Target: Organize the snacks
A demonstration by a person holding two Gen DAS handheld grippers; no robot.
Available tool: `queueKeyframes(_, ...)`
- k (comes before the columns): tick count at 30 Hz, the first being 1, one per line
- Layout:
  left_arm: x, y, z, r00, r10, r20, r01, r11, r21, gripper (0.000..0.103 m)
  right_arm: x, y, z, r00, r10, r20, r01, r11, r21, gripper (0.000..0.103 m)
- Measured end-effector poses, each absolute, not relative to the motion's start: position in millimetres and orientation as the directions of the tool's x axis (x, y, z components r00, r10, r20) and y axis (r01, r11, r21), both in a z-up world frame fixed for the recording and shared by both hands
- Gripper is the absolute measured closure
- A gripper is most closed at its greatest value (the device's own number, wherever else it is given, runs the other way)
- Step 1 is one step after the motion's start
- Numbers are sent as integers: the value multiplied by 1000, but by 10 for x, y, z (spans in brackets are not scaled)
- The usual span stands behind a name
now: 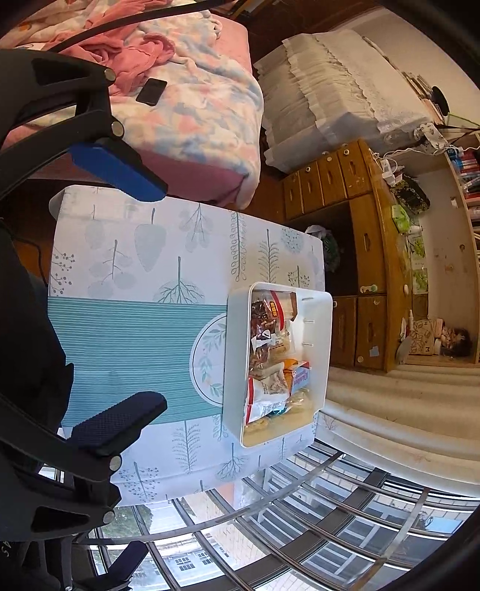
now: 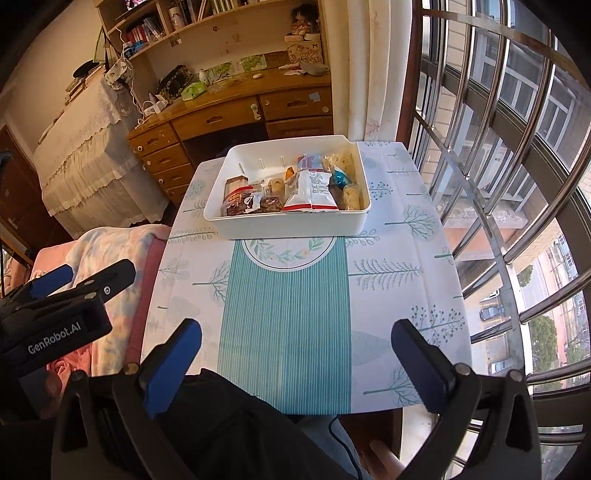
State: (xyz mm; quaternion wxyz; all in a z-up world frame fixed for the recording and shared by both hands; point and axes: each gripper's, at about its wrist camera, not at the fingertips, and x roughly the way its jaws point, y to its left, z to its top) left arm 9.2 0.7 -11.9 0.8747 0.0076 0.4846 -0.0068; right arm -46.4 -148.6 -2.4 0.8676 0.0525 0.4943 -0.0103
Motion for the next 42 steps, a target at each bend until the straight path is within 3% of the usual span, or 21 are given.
queueKeyframes(42,87,-327,-42,561,7,-828,20,1000,22,1,-440,-1660,-205,483,61,-873,54,994,99,0)
